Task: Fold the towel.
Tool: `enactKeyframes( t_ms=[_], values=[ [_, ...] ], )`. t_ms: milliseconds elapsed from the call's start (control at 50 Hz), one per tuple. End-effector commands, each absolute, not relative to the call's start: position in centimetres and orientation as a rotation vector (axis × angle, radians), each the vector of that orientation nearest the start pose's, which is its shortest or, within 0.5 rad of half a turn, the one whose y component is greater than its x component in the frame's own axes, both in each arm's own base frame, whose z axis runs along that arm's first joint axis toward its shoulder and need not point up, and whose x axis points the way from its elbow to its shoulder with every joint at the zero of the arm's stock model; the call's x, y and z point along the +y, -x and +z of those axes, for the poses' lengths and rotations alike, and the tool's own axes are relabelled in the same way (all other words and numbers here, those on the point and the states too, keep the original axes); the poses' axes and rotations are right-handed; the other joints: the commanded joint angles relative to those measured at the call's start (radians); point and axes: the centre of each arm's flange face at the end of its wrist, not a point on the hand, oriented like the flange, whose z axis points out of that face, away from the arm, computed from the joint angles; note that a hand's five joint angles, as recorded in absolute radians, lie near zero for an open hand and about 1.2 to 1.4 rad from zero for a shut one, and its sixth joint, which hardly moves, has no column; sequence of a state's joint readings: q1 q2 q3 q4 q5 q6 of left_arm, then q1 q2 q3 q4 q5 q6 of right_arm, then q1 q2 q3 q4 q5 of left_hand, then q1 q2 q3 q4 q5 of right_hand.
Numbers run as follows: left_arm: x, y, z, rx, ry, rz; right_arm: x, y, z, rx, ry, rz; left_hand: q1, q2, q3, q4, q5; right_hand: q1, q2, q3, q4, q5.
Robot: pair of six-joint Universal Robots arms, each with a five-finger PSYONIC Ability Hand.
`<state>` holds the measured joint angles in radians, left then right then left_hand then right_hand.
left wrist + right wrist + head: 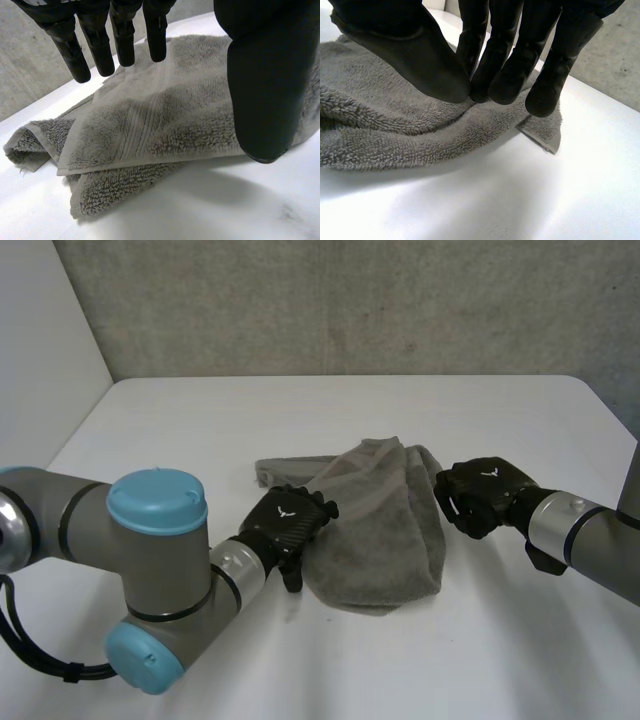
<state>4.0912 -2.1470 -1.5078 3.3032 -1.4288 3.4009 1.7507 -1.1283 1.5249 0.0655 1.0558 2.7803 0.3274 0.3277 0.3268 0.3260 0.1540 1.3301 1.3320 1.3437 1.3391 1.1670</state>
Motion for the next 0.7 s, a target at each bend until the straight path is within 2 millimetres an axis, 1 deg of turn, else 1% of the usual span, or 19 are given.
enactKeyframes(
  t_ms=[20,120,160,180,200,220,260,280,320,380,420,440,480,540,580,600,660,680,700],
  values=[
    [-22.5,33.9,12.1,2.434,-1.463,-1.881,-29.5,-23.4,17.5,2.154,0.988,-1.478,0.100,0.100,0.101,0.102,0.099,-0.044,-0.046,-0.058,-0.053,-0.055],
    [-22.6,34.0,11.1,2.363,-1.538,-1.836,-29.4,-23.4,17.4,2.153,0.990,-1.475,0.136,0.135,0.136,0.137,0.135,-0.121,-0.123,-0.134,-0.130,-0.132],
    [-22.8,34.2,10.7,2.347,-1.551,-1.831,-29.4,-23.4,17.4,2.153,0.992,-1.474,0.261,0.261,0.262,0.263,0.260,-0.138,-0.140,-0.152,-0.147,-0.150],
    [-22.8,34.2,10.7,2.347,-1.551,-1.831,-29.4,-23.4,17.4,2.153,0.992,-1.474,0.262,0.262,0.263,0.263,0.261,-0.138,-0.140,-0.152,-0.147,-0.150],
    [-23.0,34.3,10.8,2.345,-1.546,-1.837,-29.3,-23.4,17.3,2.155,0.991,-1.470,0.361,0.360,0.361,0.362,0.360,-0.141,-0.143,-0.155,-0.150,-0.153],
    [-23.0,34.3,10.8,2.345,-1.546,-1.837,-29.3,-23.4,17.3,2.155,0.991,-1.470,0.362,0.361,0.362,0.363,0.361,-0.141,-0.143,-0.155,-0.150,-0.153],
    [-23.2,34.5,11.0,2.345,-1.534,-1.853,-29.3,-23.4,17.3,2.155,0.991,-1.470,0.727,0.726,0.727,0.728,0.726,-0.144,-0.146,-0.158,-0.153,-0.156],
    [-23.2,34.5,11.0,2.345,-1.534,-1.854,-29.3,-23.4,17.3,2.155,0.991,-1.470,0.729,0.728,0.729,0.730,0.728,-0.144,-0.146,-0.158,-0.153,-0.156],
    [-23.4,34.5,11.7,2.334,-1.509,-1.885,-29.3,-23.4,17.2,2.157,0.992,-1.469,1.067,1.067,1.068,1.069,1.066,-0.150,-0.152,-0.164,-0.159,-0.161],
    [-23.6,34.6,12.2,2.335,-1.486,-1.918,-29.3,-23.4,17.1,2.159,0.992,-1.465,1.069,1.069,1.069,1.070,1.068,-0.153,-0.155,-0.167,-0.162,-0.164],
    [-23.6,34.6,14.5,2.361,-1.397,-2.026,-29.3,-23.4,17.1,2.159,0.994,-1.466,1.069,1.069,1.069,1.070,1.068,-0.156,-0.158,-0.170,-0.165,-0.167],
    [-23.6,34.6,14.5,2.361,-1.397,-2.027,-29.3,-23.4,17.1,2.159,0.994,-1.466,1.069,1.069,1.069,1.070,1.068,-0.156,-0.158,-0.170,-0.165,-0.167],
    [-23.6,34.6,16.4,2.388,-1.301,-2.142,-29.3,-23.4,17.0,2.160,0.994,-1.464,1.069,1.069,1.069,1.070,1.068,-0.159,-0.161,-0.172,-0.168,-0.170],
    [-23.5,34.5,17.1,2.392,-1.274,-2.183,-29.3,-23.4,17.0,2.163,0.993,-1.463,1.069,1.069,1.069,1.070,1.068,-0.162,-0.164,-0.175,-0.171,-0.173],
    [-23.2,34.2,18.4,2.379,-1.241,-2.234,-29.3,-23.4,17.0,2.163,0.993,-1.463,1.069,1.069,1.069,1.070,1.068,-0.176,-0.178,-0.190,-0.185,-0.188],
    [-23.2,34.2,18.4,2.379,-1.240,-2.234,-29.3,-23.4,17.0,2.163,0.993,-1.463,1.069,1.069,1.069,1.070,1.068,-0.176,-0.178,-0.190,-0.185,-0.188],
    [-23.0,33.9,19.2,2.369,-1.228,-2.250,-29.3,-23.4,17.0,2.162,0.993,-1.467,1.069,1.069,1.069,1.070,1.068,-0.232,-0.234,-0.246,-0.241,-0.244],
    [-23.1,33.6,19.8,2.357,-1.215,-2.266,-29.3,-23.5,17.2,2.158,0.995,-1.470,1.069,1.069,1.069,1.070,1.068,-0.308,-0.310,-0.321,-0.317,-0.319],
    [-23.1,33.6,19.8,2.357,-1.215,-2.266,-29.3,-23.5,17.2,2.157,0.995,-1.470,1.069,1.069,1.069,1.070,1.068,-0.309,-0.311,-0.322,-0.318,-0.320]
  ],
)
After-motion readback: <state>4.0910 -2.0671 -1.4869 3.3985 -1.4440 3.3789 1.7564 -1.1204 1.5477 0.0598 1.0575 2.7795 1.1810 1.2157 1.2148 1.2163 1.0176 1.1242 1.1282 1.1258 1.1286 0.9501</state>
